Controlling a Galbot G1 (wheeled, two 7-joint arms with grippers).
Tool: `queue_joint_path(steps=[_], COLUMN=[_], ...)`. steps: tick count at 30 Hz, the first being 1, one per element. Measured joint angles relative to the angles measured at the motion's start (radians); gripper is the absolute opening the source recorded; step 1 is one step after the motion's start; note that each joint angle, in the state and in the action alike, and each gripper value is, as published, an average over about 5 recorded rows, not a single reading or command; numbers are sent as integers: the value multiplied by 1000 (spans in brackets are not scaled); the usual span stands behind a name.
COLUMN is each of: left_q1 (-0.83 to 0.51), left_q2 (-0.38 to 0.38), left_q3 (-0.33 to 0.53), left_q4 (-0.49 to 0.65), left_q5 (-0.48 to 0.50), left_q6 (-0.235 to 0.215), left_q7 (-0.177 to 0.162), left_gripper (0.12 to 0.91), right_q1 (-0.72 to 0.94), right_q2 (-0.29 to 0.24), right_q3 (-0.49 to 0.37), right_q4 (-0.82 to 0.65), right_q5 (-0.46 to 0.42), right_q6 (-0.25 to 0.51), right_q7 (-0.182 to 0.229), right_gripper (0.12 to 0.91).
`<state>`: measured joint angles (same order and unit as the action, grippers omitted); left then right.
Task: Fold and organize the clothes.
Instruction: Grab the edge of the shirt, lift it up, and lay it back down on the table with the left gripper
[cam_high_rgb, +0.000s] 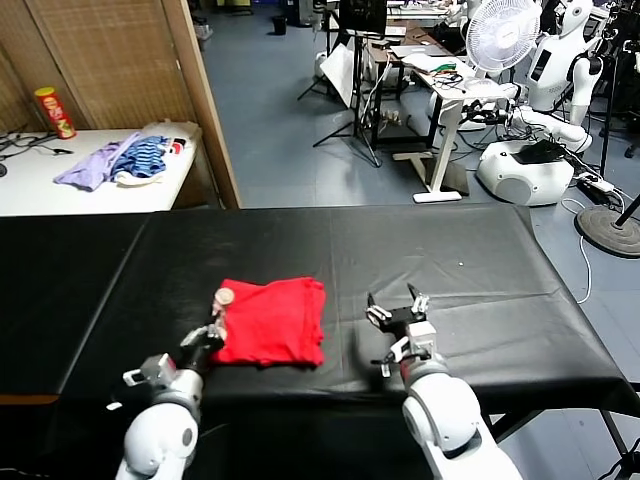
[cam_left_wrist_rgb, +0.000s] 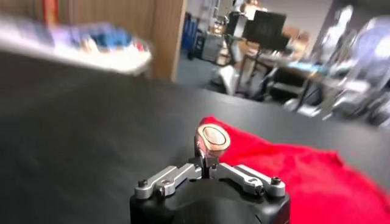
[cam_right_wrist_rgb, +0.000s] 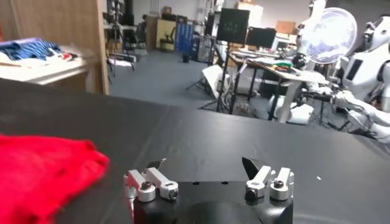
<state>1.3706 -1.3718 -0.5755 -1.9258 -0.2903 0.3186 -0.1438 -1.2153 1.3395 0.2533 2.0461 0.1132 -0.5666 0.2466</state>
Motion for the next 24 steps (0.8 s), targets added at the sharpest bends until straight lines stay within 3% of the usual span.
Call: queue_joint_path(steps=[6, 15, 19, 24], left_q1=[4, 52, 72, 77], left_q2=[92, 288, 307, 264], left_q3=[-37, -153, -154, -64], left_q4=[-2, -56, -125, -165], left_q5=[282, 511, 483, 307], left_q6=[9, 3, 9, 6], left_q7=[1, 0, -1, 1], left_gripper=[141, 141, 141, 141], right_q1=[-7, -10, -12, -23], right_q2=[2, 14, 27, 27], right_q3=[20, 20, 10, 14], right_q4=[5, 2, -5, -4], right_q5=[-2, 5, -1, -6], right_q6=[-2, -2, -2, -2], right_q7=[-1, -2, -3, -6], right_gripper=[798, 798, 798, 798])
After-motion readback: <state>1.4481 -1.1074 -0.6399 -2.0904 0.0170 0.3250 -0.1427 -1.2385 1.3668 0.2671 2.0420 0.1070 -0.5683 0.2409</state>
